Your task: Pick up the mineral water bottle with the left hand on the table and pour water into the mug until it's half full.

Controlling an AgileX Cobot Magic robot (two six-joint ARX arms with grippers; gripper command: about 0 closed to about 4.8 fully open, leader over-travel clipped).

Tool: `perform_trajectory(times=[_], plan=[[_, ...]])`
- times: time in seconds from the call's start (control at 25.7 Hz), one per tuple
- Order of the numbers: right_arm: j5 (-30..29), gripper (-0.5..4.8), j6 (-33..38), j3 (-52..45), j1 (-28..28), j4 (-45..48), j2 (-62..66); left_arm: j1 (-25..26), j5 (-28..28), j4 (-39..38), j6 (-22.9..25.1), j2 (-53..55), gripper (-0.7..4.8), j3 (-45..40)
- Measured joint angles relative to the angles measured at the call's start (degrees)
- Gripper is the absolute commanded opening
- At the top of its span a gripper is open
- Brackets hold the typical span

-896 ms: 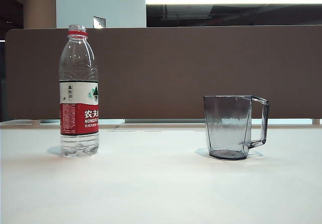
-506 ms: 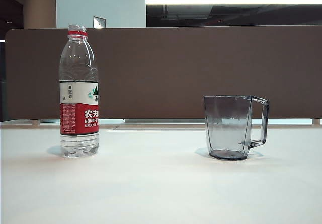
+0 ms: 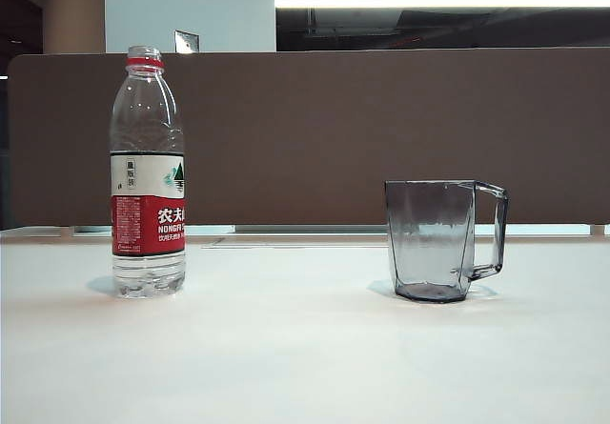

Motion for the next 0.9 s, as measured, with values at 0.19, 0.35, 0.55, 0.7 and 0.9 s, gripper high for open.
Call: perform_trajectory(times=[0.19,0.35,0.55,0.7,0.9], plan=[[-2.4,-0.09,0.0,5.4,0.0,-0.4,6.7,0.0,0.0,0.6,0.5,7.8,-0.06,4.6],[-6.0,-0.09,0.0,9.2,0.0,-0.5,13.4,0.0,0.0,3.1,1.5,13.0,-0.06,7.0],[-7.6,-0.09,0.0,17.6,2.8,-0.5,22.3,-2.0,0.0,3.9,1.5,21.9,-0.06,12.3],[-7.5,-0.09,0.0,21.4,6.5,-0.5,26.3,-7.0,0.0,4.8,1.5,26.8,-0.06,14.4],[-7.0,-0.09,0.0,24.0,14.3,-2.0,28.8,-12.7,0.0,5.4,1.5,32.3,-0.06,16.1]])
